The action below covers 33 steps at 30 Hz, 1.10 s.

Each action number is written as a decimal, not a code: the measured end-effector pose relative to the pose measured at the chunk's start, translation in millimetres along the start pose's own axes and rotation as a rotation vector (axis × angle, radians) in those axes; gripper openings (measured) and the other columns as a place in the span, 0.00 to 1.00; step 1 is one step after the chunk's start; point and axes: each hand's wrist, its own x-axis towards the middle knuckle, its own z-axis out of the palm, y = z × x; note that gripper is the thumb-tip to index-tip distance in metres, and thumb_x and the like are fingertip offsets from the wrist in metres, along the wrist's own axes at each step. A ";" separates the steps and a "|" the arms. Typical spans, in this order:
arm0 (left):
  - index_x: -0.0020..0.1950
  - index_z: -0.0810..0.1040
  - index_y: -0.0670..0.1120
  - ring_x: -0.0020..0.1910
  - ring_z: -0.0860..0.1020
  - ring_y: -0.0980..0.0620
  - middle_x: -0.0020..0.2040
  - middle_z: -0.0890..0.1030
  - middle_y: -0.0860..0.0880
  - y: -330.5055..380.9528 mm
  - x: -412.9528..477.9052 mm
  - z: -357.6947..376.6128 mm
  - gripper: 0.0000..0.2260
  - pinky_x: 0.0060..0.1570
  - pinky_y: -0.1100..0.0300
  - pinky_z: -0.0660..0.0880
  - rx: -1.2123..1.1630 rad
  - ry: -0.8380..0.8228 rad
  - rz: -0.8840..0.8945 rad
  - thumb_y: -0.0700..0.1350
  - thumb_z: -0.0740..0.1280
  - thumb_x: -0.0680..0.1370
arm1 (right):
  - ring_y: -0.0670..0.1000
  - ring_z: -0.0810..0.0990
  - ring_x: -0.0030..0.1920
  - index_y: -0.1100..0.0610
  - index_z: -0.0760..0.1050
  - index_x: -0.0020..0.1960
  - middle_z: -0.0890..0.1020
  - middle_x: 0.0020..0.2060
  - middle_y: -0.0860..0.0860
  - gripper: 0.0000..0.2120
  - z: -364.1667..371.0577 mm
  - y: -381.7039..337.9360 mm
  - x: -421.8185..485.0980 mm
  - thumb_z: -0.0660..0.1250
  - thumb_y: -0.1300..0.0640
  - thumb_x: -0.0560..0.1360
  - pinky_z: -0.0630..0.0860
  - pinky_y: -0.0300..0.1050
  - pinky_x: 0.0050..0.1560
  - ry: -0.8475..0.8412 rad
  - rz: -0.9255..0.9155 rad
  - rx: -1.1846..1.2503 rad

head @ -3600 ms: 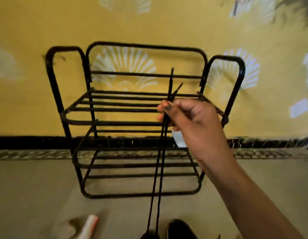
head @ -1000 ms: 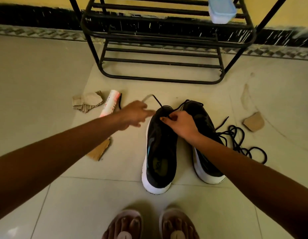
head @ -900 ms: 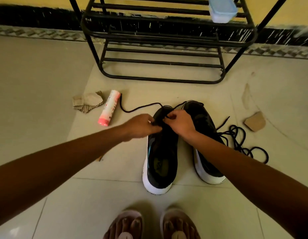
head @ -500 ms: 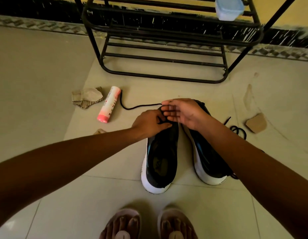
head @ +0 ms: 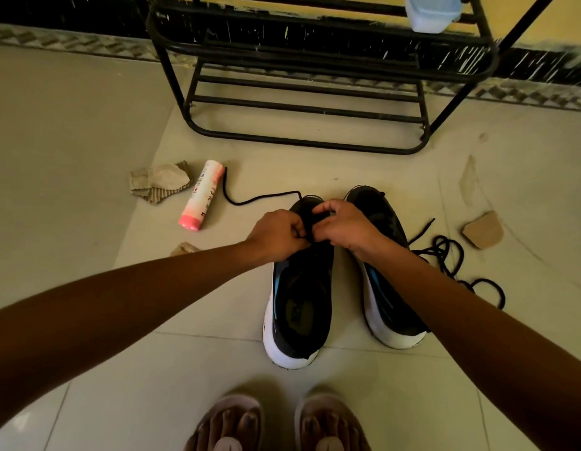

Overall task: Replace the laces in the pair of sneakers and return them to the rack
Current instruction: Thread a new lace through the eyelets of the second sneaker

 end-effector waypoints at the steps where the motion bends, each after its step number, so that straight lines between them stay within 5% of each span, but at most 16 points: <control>1: 0.45 0.78 0.46 0.39 0.74 0.55 0.40 0.77 0.51 -0.6 0.9 1.2 0.05 0.36 0.68 0.67 -0.044 0.002 -0.008 0.43 0.72 0.72 | 0.52 0.80 0.47 0.54 0.73 0.57 0.81 0.49 0.55 0.24 -1.0 0.5 -0.4 0.70 0.69 0.65 0.77 0.46 0.45 -0.023 0.000 0.009; 5: 0.43 0.75 0.47 0.33 0.72 0.56 0.40 0.77 0.50 -5.9 -0.4 4.1 0.04 0.36 0.63 0.70 -0.276 0.005 -0.069 0.43 0.70 0.74 | 0.52 0.80 0.45 0.56 0.68 0.63 0.80 0.43 0.55 0.31 -2.5 7.4 -5.3 0.75 0.67 0.65 0.77 0.47 0.52 -0.085 -0.111 -0.063; 11: 0.48 0.78 0.45 0.32 0.73 0.57 0.37 0.76 0.53 -7.4 -2.0 1.4 0.02 0.36 0.63 0.71 -0.325 0.030 -0.049 0.40 0.67 0.76 | 0.47 0.79 0.40 0.58 0.74 0.57 0.81 0.39 0.53 0.24 1.2 14.8 -8.7 0.78 0.58 0.64 0.73 0.34 0.42 0.115 -0.263 -0.167; 15: 0.47 0.78 0.47 0.36 0.74 0.60 0.37 0.77 0.55 -9.3 -4.6 -0.3 0.05 0.36 0.72 0.70 -0.231 0.046 0.004 0.40 0.71 0.73 | 0.48 0.81 0.41 0.54 0.75 0.50 0.82 0.40 0.53 0.18 -2.0 18.7 -7.7 0.78 0.55 0.65 0.75 0.37 0.43 0.153 -0.227 -0.092; 19: 0.44 0.76 0.46 0.39 0.76 0.55 0.40 0.78 0.51 -8.4 -7.5 1.7 0.08 0.38 0.68 0.70 -0.179 0.097 0.007 0.43 0.74 0.70 | 0.48 0.81 0.40 0.54 0.75 0.48 0.83 0.40 0.54 0.16 -4.4 18.0 -8.6 0.78 0.56 0.65 0.77 0.39 0.41 0.147 -0.175 0.020; 25: 0.38 0.75 0.49 0.41 0.78 0.54 0.40 0.80 0.52 -10.8 -11.7 0.4 0.14 0.41 0.61 0.73 -0.095 0.100 -0.010 0.54 0.77 0.66 | 0.48 0.79 0.37 0.64 0.76 0.53 0.80 0.38 0.54 0.19 -26.9 11.8 -10.7 0.70 0.76 0.65 0.79 0.36 0.35 -0.041 -0.072 0.049; 33: 0.50 0.78 0.50 0.47 0.77 0.49 0.51 0.75 0.48 8.6 -8.7 9.8 0.11 0.41 0.61 0.70 0.196 0.182 0.104 0.48 0.72 0.69 | 0.46 0.77 0.33 0.55 0.75 0.41 0.78 0.33 0.51 0.10 -8.3 28.7 -19.3 0.74 0.67 0.68 0.77 0.38 0.36 0.005 -0.089 0.025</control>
